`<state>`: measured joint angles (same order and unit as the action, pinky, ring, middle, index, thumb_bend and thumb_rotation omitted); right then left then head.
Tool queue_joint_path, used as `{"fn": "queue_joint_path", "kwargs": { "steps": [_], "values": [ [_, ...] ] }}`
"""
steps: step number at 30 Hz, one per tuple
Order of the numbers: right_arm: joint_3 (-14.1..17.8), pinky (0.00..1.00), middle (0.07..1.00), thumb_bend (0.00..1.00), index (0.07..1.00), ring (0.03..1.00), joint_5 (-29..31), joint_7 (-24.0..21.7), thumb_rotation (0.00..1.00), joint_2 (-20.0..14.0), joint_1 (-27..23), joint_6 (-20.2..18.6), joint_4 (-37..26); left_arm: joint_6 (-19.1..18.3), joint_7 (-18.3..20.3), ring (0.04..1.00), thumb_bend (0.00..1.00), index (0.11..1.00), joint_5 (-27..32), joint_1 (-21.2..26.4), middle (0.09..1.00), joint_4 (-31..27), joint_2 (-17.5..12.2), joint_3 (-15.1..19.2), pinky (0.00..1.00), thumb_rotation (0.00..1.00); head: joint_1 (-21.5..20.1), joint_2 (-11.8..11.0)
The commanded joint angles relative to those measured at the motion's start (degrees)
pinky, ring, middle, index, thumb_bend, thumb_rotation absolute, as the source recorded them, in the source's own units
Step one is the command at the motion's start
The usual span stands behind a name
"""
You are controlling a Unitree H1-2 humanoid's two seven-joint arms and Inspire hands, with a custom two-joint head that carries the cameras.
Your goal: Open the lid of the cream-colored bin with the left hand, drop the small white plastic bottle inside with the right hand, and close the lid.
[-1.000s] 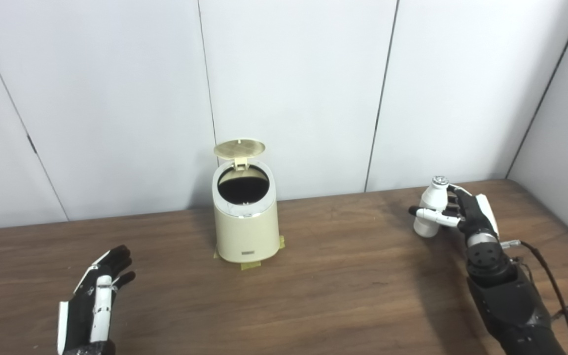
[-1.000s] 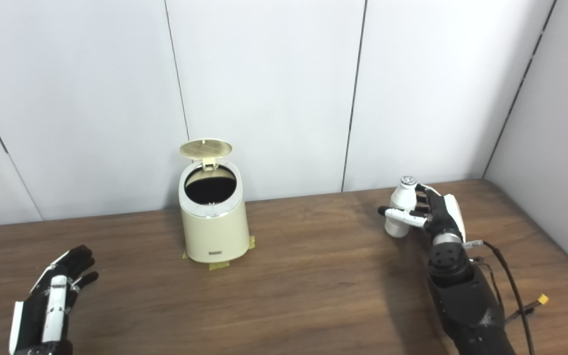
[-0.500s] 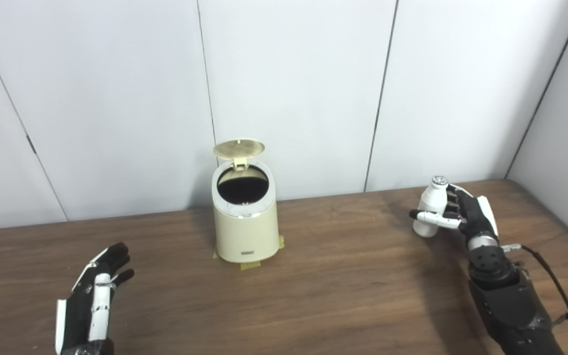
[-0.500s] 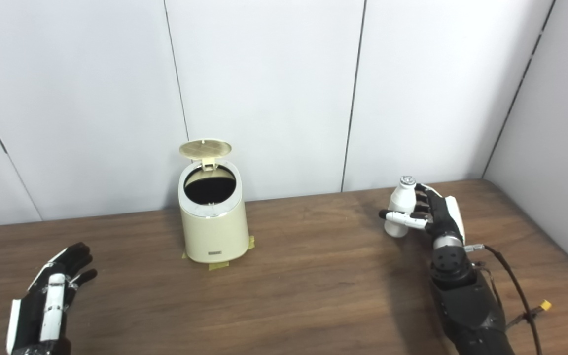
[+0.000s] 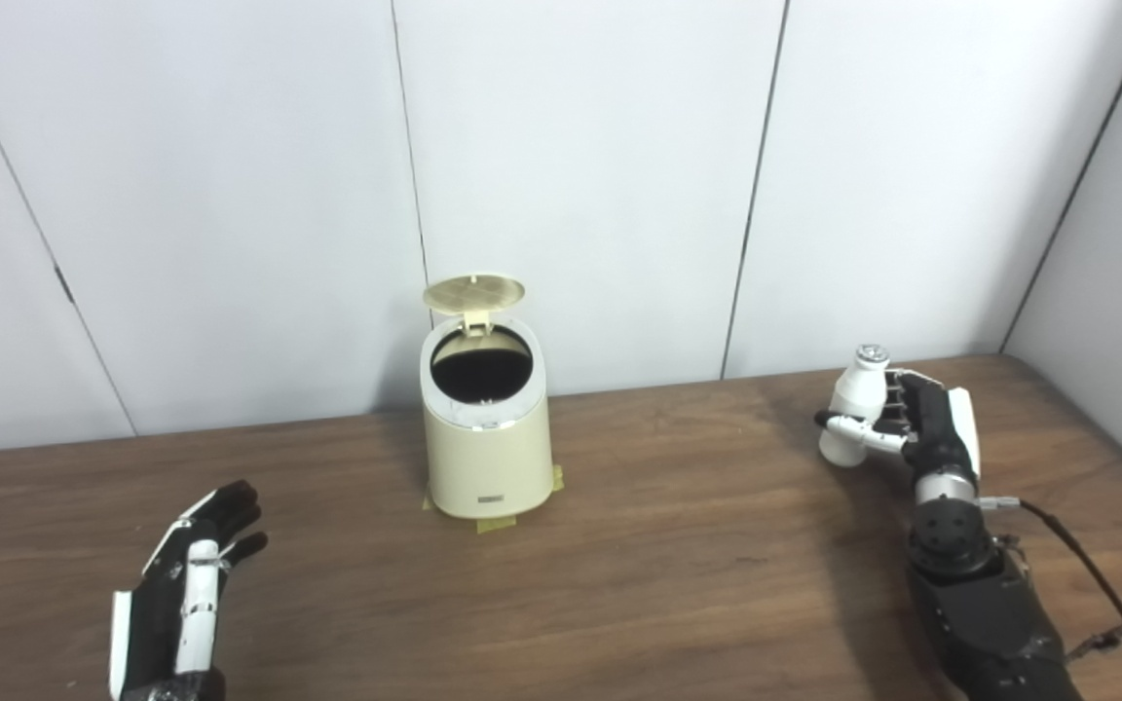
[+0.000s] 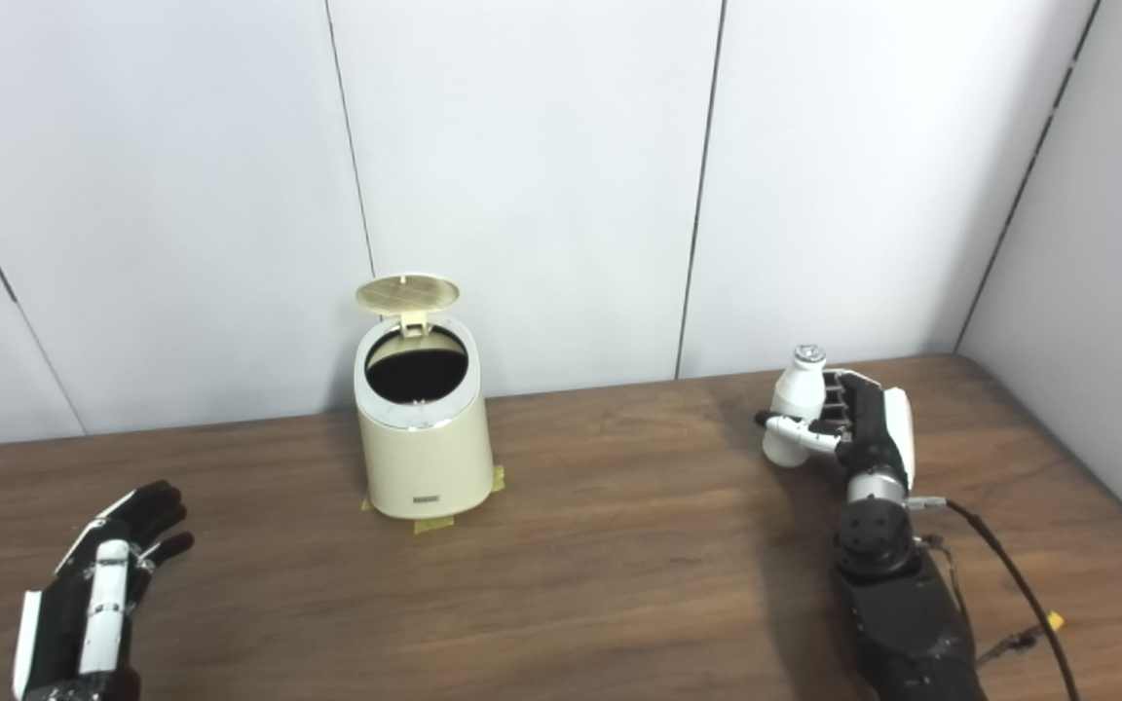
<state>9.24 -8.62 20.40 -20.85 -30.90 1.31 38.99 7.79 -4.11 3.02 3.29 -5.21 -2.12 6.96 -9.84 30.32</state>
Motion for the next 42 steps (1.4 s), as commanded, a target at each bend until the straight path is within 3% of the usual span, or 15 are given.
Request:
{"fn": "queue_joint_path", "kwargs": {
  "steps": [1,15,19,22,25,29,37,42],
  "values": [
    [0.4,0.38,0.498,0.52,0.502,0.427,-0.4,1.3,0.0,-1.7,-2.5,4.1,-1.0,0.5,-0.1,0.794,0.21,0.753,-0.3,1.3,0.776,-2.4,-0.1,0.0,0.75,0.73,0.0,0.0],
    [0.8,0.39,0.496,0.52,0.488,0.442,0.5,0.6,0.0,-1.5,-1.7,4.9,-1.6,1.4,-0.1,0.794,0.2,0.758,-0.8,1.5,0.778,-1.4,-0.1,-0.1,0.73,0.73,0.0,0.0],
    [0.2,0.34,0.479,0.52,0.507,0.421,-0.2,0.6,0.0,-1.1,-1.2,5.9,-3.5,1.8,-0.1,0.794,0.2,0.758,-1.3,1.6,0.779,-1.1,-0.2,-0.1,0.73,0.72,0.0,-0.1],
    [-0.2,0.32,0.472,0.52,0.523,0.4,-0.6,0.6,0.0,-0.5,-0.8,6.2,-6.4,1.5,-0.1,0.797,0.2,0.759,-1.0,1.7,0.78,-1.1,0.0,-0.1,0.74,0.72,0.1,-0.2],
    [-0.5,0.33,0.482,0.52,0.514,0.404,-0.2,0.2,0.0,0.2,-0.7,8.9,-8.6,1.7,-0.1,0.799,0.2,0.759,-1.1,1.8,0.781,-1.0,0.1,-0.2,0.74,0.72,0.2,-0.2],
    [-0.6,0.37,0.484,0.52,0.497,0.422,-0.4,0.1,0.0,1.9,-0.4,9.8,-14.3,1.5,-0.1,0.799,0.2,0.76,-0.7,1.9,0.782,-0.9,0.3,-0.1,0.74,0.72,0.3,-0.4],
    [-0.5,0.35,0.501,0.52,0.483,0.426,0.0,-1.6,0.0,5.1,0.5,6.8,-27.0,1.3,-0.3,0.796,0.2,0.754,-1.0,2.3,0.778,-0.7,0.5,-0.1,0.74,0.71,0.4,-0.6],
    [-0.7,0.35,0.499,0.52,0.482,0.43,3.2,-4.6,0.0,7.7,1.0,5.6,-32.8,1.5,-0.4,0.798,0.2,0.756,-1.1,2.4,0.78,-0.6,0.5,-0.2,0.74,0.73,0.5,-0.8]
  ]
}}
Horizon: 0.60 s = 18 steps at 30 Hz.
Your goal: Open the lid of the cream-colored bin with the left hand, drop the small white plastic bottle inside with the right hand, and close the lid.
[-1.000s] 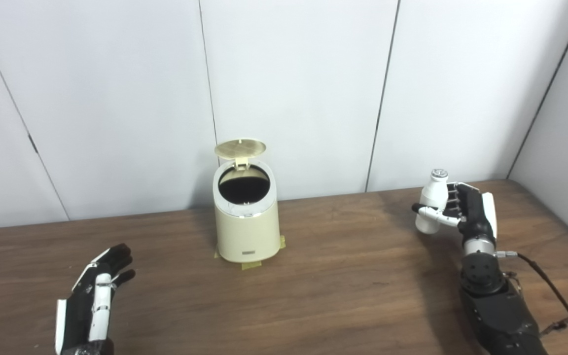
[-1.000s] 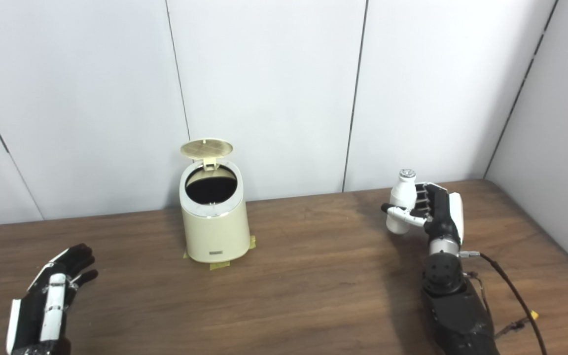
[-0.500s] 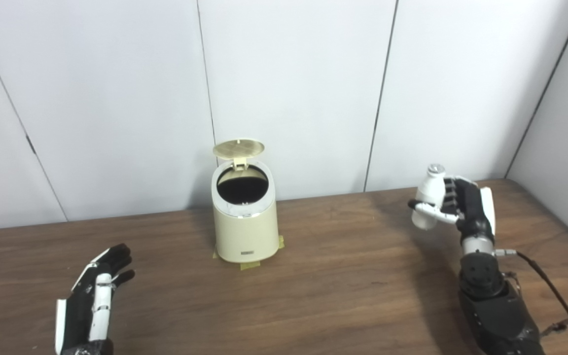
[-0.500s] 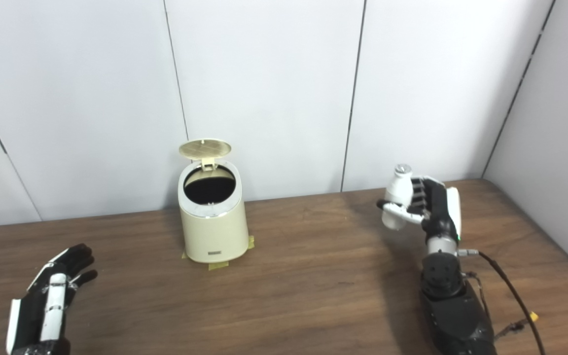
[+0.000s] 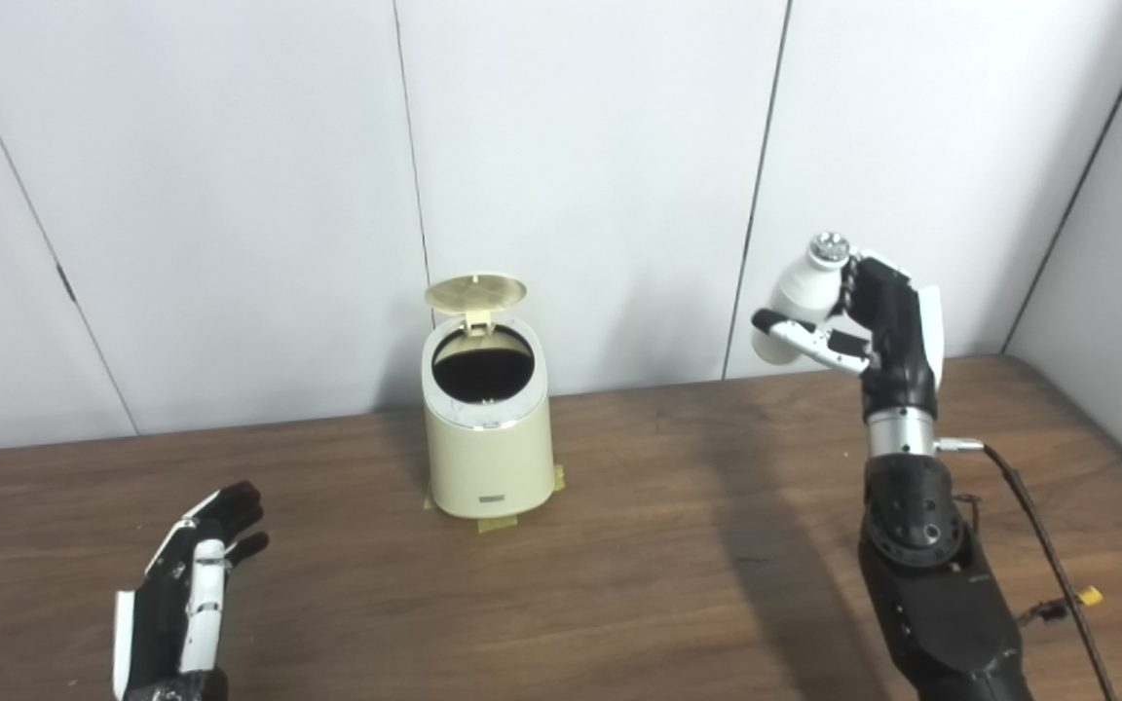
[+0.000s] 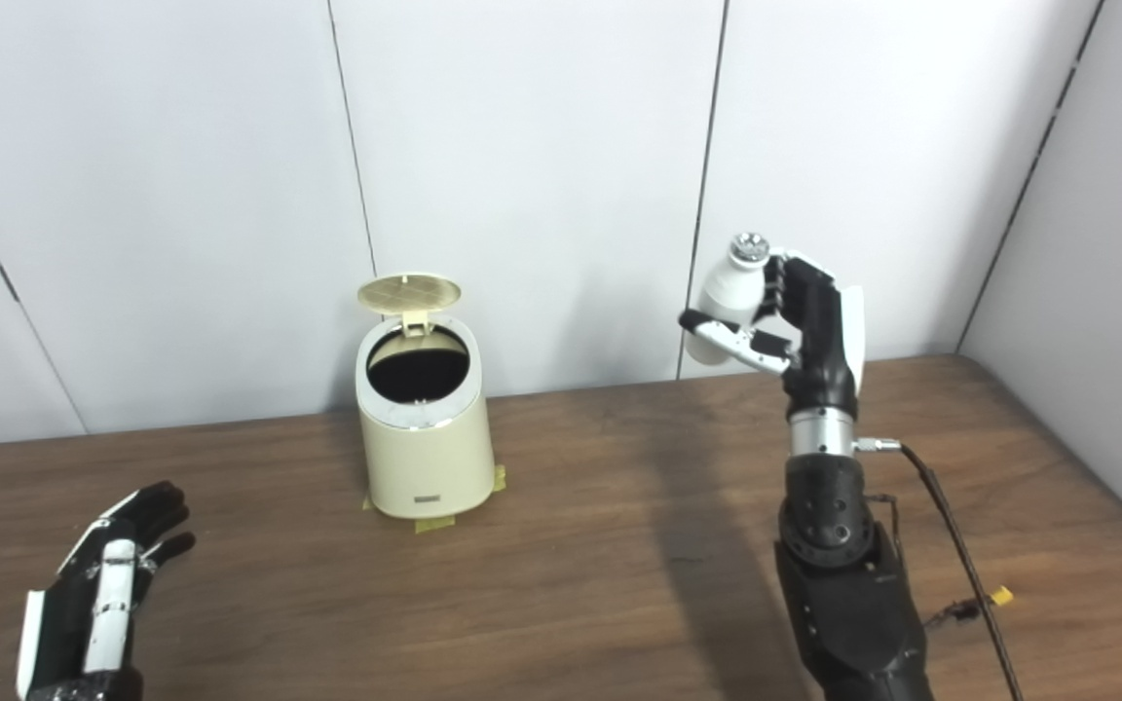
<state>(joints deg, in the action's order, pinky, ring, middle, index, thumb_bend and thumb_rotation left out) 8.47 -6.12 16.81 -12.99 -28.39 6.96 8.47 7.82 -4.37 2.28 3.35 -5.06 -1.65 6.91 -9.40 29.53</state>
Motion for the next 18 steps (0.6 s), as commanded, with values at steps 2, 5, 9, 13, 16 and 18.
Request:
{"fn": "queue_joint_path", "kwargs": {
  "steps": [2,5,9,13,16,18],
  "values": [
    [0.0,0.36,0.497,0.52,0.481,0.438,2.0,-2.2,0.0,1.0,-1.5,-0.7,-3.6,1.7,-0.3,0.795,0.2,0.75,-0.8,2.3,0.776,-0.7,0.0,-0.2,0.74,0.73,0.1,0.0],
    [-0.1,0.37,0.49,0.52,0.485,0.438,3.6,-3.4,0.0,3.0,-1.4,-1.3,-4.8,1.5,-0.5,0.792,0.2,0.749,-1.1,2.3,0.774,-0.9,0.2,-0.3,0.73,0.73,0.3,0.1],
    [-1.6,0.36,0.489,0.52,0.486,0.445,2.5,-4.6,0.0,4.5,-1.0,-0.3,-5.3,1.5,-0.3,0.79,0.2,0.749,-0.8,2.3,0.774,-0.9,0.3,-0.3,0.73,0.72,0.4,0.0],
    [-4.5,0.4,0.489,0.52,0.482,0.441,2.0,-6.8,0.0,6.4,-0.1,-3.3,-9.0,1.3,-0.6,0.799,0.21,0.751,-1.2,2.3,0.776,-1.0,0.5,-0.3,0.74,0.73,0.8,-0.1],
    [-7.1,0.41,0.465,0.52,0.471,0.483,0.7,-8.2,0.0,7.9,0.4,-5.9,-12.2,1.9,-0.6,0.792,0.21,0.748,-1.6,2.4,0.773,-0.8,0.6,-0.3,0.74,0.74,1.1,-0.2],
    [-8.6,0.36,0.473,0.52,0.477,0.46,-0.1,-9.1,0.0,8.7,0.5,-6.3,-13.1,2.1,-0.4,0.788,0.21,0.749,-1.4,2.4,0.773,-0.8,0.7,-0.4,0.74,0.76,1.4,-0.3]
  ]
}}
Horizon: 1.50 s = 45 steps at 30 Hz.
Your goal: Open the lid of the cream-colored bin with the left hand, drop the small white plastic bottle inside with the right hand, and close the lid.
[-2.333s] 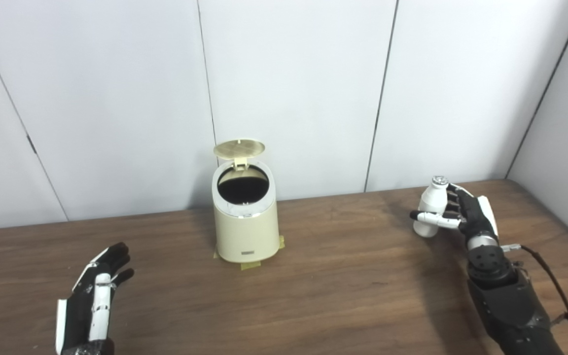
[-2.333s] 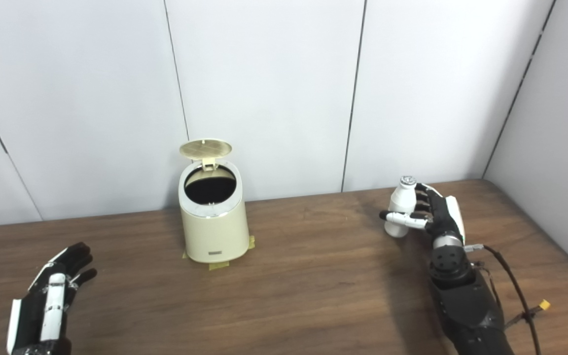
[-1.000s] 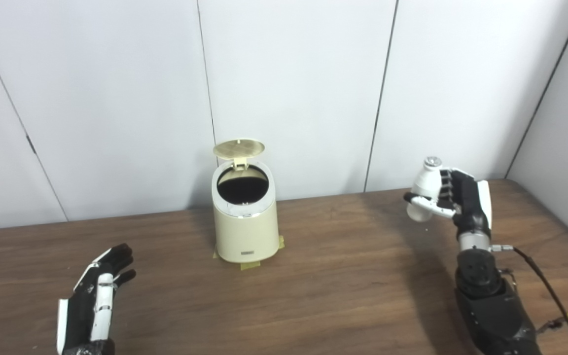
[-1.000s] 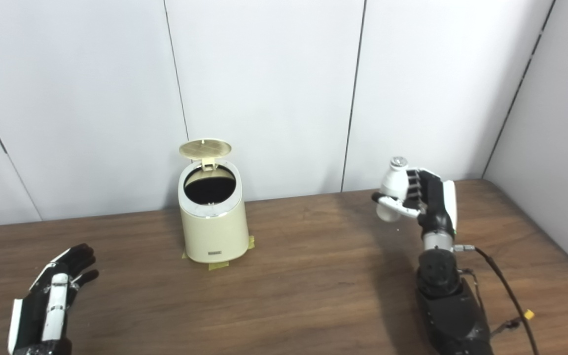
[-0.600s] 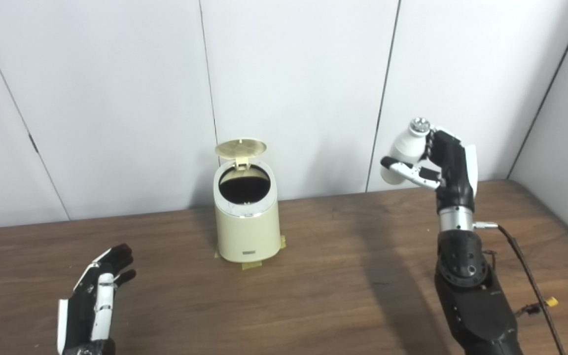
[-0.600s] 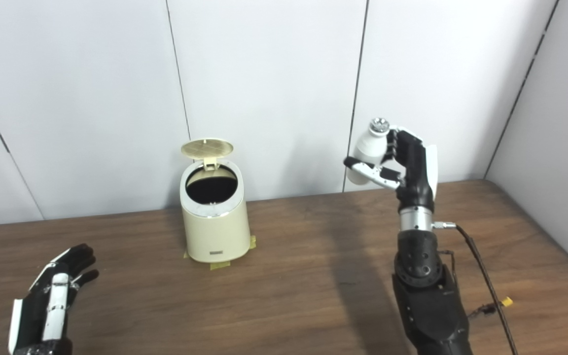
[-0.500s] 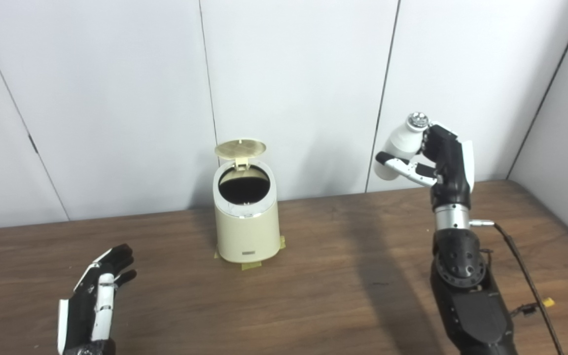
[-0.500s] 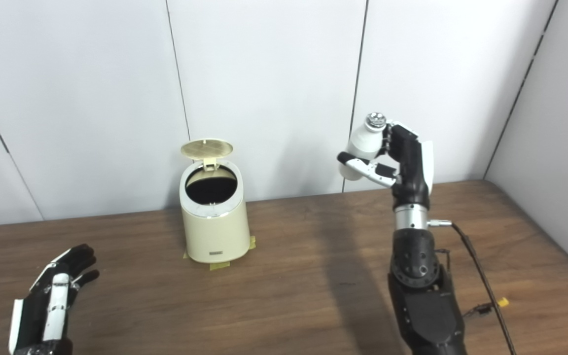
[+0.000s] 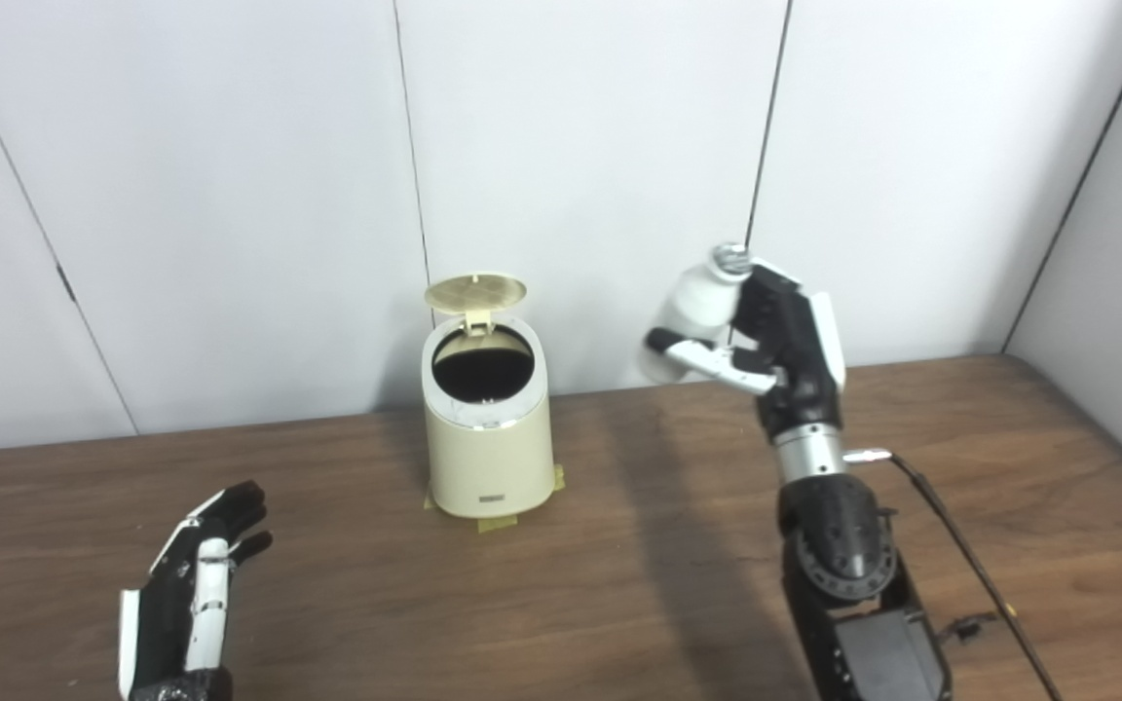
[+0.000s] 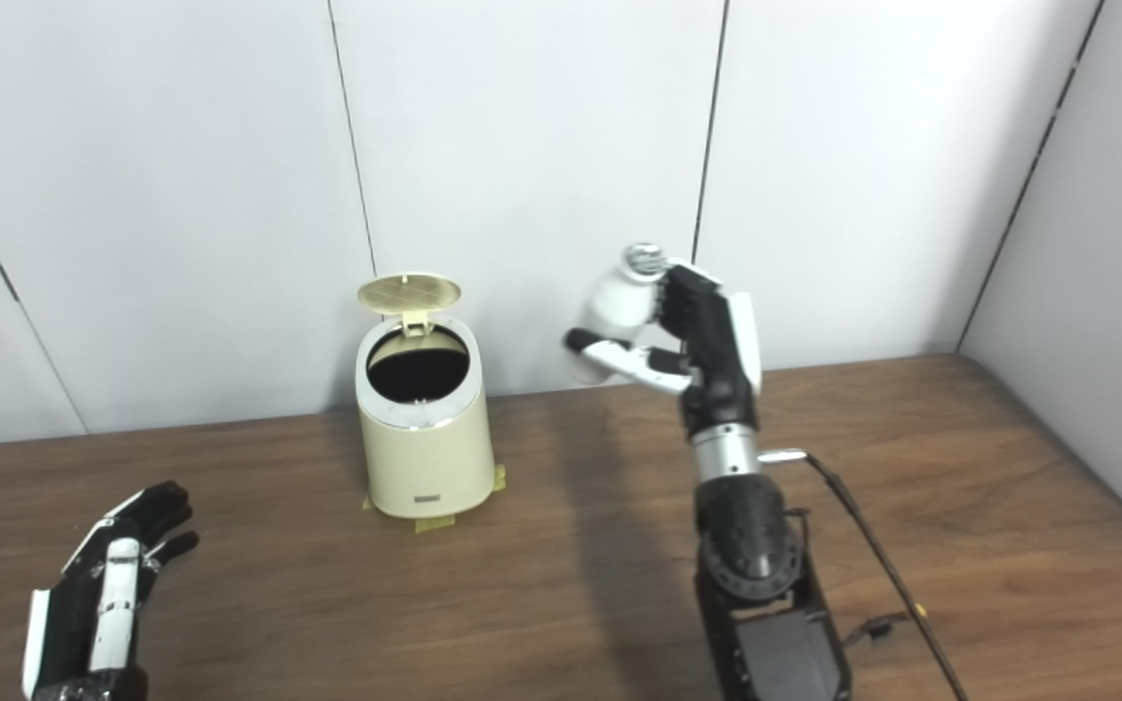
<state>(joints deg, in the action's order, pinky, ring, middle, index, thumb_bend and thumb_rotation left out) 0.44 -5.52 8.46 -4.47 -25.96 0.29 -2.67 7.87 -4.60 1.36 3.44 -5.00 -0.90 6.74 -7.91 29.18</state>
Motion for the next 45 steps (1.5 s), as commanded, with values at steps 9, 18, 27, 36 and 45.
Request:
{"fn": "queue_joint_path", "kwargs": {
  "steps": [9,18,27,36,45],
  "values": [
    [-4.6,0.39,0.482,0.5,0.491,0.428,-3.3,-2.7,0.0,3.2,-3.1,3.5,1.4,2.0,-0.7,0.784,0.21,0.744,-0.7,2.4,0.765,-1.1,0.9,-0.4,0.74,0.75,1.0,-0.2],
    [-5.7,0.37,0.484,0.5,0.5,0.43,-5.8,-1.7,0.0,5.3,-5.5,7.2,7.7,3.0,-1.4,0.778,0.2,0.744,-1.7,2.9,0.763,-0.2,1.3,-0.4,0.72,0.74,1.9,-0.9],
    [-5.0,0.37,0.481,0.5,0.5,0.441,-4.9,-0.8,0.0,7.2,-8.7,12.9,16.2,3.5,-1.7,0.775,0.19,0.742,-1.9,2.8,0.762,-0.3,1.5,-0.9,0.72,0.74,2.8,-1.2],
    [-5.3,0.35,0.493,0.5,0.515,0.413,-7.5,2.2,0.0,7.5,-11.6,20.1,23.3,3.2,-2.0,0.788,0.2,0.748,-2.2,2.5,0.772,-1.0,1.7,-1.2,0.74,0.75,3.1,-1.2],
    [-5.0,0.38,0.476,0.5,0.499,0.437,-8.5,5.0,0.0,7.7,-15.3,23.4,28.2,3.0,-2.1,0.785,0.19,0.746,-2.3,2.5,0.769,-1.1,1.8,-1.2,0.73,0.74,3.1,-1.3]
  ]
}}
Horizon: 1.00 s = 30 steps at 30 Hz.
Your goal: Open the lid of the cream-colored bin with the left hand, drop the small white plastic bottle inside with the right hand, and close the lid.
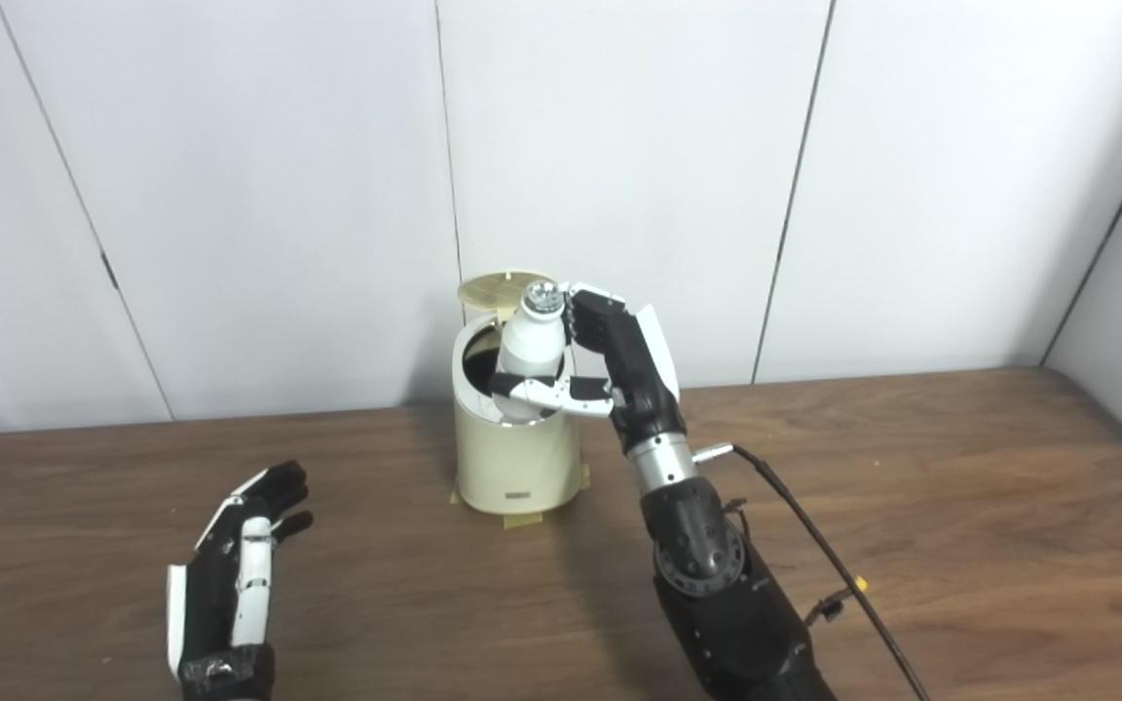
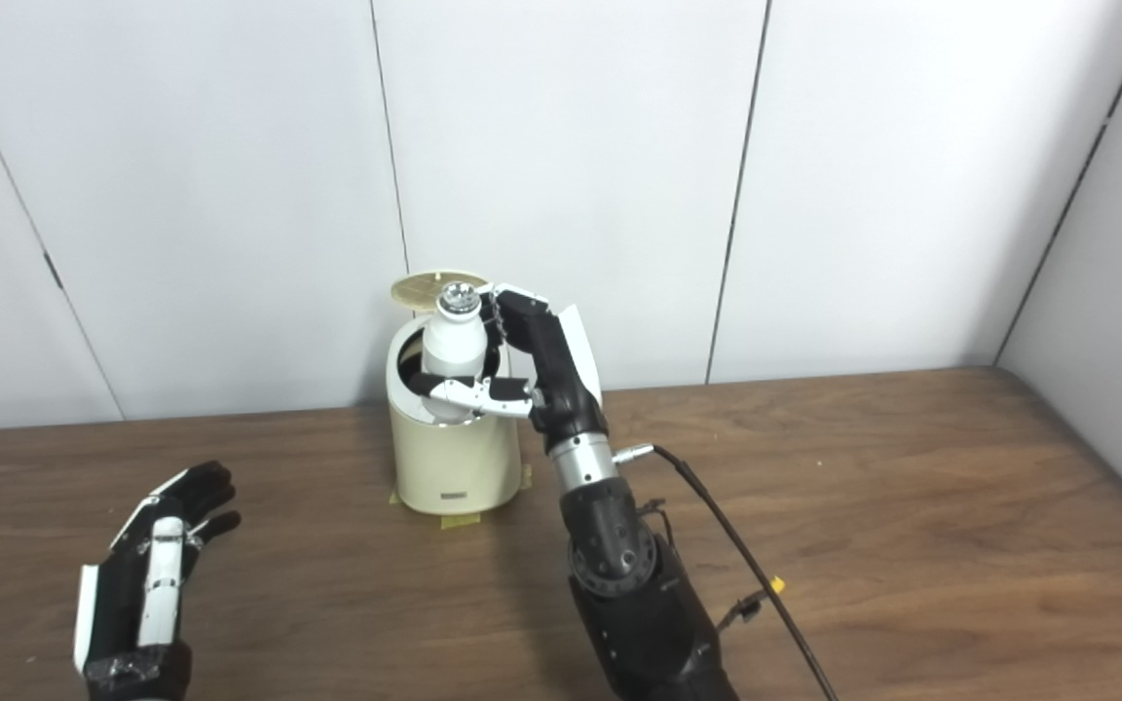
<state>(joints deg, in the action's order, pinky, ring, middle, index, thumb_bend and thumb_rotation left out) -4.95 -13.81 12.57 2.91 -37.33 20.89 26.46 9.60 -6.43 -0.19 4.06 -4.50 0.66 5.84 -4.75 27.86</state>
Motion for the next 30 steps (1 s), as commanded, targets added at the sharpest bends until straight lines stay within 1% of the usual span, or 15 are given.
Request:
{"fn": "queue_joint_path", "kwargs": {
  "steps": [1,5,8,11,18,21,25,30],
  "values": [
    [0.5,0.37,0.477,0.5,0.5,0.437,-0.2,1.0,0.0,0.3,-4.2,2.8,-0.8,1.2,-0.3,0.785,0.19,0.746,-0.8,1.9,0.769,-1.6,0.2,-0.3,0.73,0.74,0.0,0.1],
    [0.9,0.36,0.479,0.5,0.505,0.438,0.3,1.3,0.0,0.4,-5.3,2.3,-0.6,1.3,-0.4,0.781,0.19,0.744,-1.1,1.9,0.766,-1.4,0.3,-0.4,0.72,0.75,-0.1,-0.1],
    [1.0,0.36,0.479,0.5,0.508,0.439,0.5,1.3,0.0,0.2,-6.0,2.6,-0.1,2.0,-0.3,0.781,0.18,0.744,-1.3,2.0,0.767,-0.9,0.1,-0.5,0.72,0.75,0.0,-0.3],
    [1.1,0.36,0.478,0.5,0.507,0.438,0.3,1.5,0.0,0.1,-6.5,2.7,0.5,1.8,-0.3,0.779,0.18,0.744,-1.5,2.0,0.765,-1.0,0.1,-0.6,0.72,0.75,0.0,-0.3],
    [1.0,0.38,0.478,0.5,0.498,0.438,-0.7,3.4,0.0,-0.3,-8.2,4.8,5.3,2.2,-0.4,0.782,0.18,0.743,-1.7,1.8,0.766,-0.9,0.2,-0.7,0.73,0.75,0.5,-0.4],
    [-0.1,0.39,0.478,0.5,0.489,0.441,-1.7,4.6,0.0,-1.0,-8.5,5.9,6.9,1.8,-0.5,0.785,0.19,0.746,-1.8,1.7,0.767,-1.2,0.3,-0.7,0.73,0.75,0.6,-0.4],
    [-3.2,0.4,0.488,0.5,0.488,0.442,-2.6,6.1,0.0,-2.5,-8.1,6.0,7.4,1.5,-0.5,0.79,0.19,0.748,-1.6,1.7,0.771,-1.4,0.3,-0.6,0.73,0.75,0.6,-0.4],
    [-6.6,0.35,0.507,0.5,0.5,0.419,-2.9,8.4,0.0,-3.9,-7.6,6.0,7.8,1.4,-0.5,0.787,0.19,0.749,-1.7,1.8,0.77,-1.5,0.2,-0.7,0.73,0.77,0.6,-0.4]
  ]
}}
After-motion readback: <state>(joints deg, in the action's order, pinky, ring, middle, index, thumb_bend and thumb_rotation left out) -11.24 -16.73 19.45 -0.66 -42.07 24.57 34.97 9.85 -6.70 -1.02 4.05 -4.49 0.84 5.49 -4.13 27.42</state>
